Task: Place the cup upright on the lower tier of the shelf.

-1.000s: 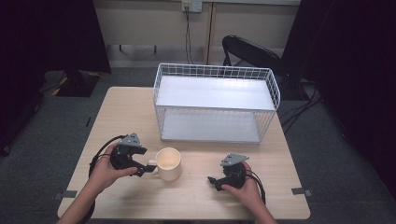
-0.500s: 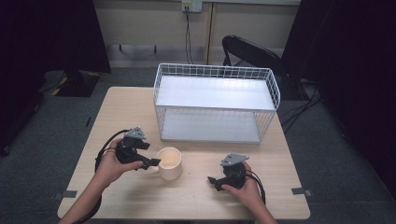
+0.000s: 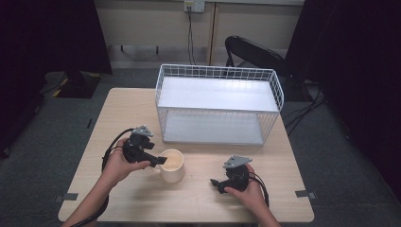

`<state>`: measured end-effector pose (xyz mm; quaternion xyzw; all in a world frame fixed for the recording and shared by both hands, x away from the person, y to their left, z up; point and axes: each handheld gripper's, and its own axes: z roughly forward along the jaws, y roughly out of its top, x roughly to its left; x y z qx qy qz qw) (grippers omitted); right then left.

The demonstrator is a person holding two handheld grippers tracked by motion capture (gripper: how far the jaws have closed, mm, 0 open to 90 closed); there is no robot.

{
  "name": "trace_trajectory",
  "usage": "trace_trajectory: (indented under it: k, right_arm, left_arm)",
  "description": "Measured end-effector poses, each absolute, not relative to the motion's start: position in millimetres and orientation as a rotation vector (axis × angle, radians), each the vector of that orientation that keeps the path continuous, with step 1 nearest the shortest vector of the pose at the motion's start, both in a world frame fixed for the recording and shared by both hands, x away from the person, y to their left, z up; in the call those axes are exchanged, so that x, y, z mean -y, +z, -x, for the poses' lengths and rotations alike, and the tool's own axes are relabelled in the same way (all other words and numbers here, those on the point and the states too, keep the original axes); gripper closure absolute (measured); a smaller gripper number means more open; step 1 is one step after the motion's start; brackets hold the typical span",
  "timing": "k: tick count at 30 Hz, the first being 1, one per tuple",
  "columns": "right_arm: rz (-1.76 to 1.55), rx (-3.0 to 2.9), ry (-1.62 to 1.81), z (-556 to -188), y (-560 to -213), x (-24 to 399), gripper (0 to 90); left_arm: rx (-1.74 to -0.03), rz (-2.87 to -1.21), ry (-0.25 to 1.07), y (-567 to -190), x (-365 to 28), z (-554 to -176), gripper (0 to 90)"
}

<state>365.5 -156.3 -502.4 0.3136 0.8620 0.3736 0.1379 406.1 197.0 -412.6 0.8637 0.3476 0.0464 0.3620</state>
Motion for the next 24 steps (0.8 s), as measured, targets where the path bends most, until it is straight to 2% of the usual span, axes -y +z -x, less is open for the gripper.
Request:
trace_trajectory:
  k: [10, 24]
  right_arm:
    - [-0.907, -2.493, 1.081, -366, -502, 156, 11.2]
    - [-0.908, -2.493, 1.08, -365, -502, 156, 11.2]
  left_arm:
    - [-0.923, -2.248, 0.103, -421, -192, -411, 16.7]
    - [-0.948, -2.287, 0.141, -429, -181, -415, 25.7]
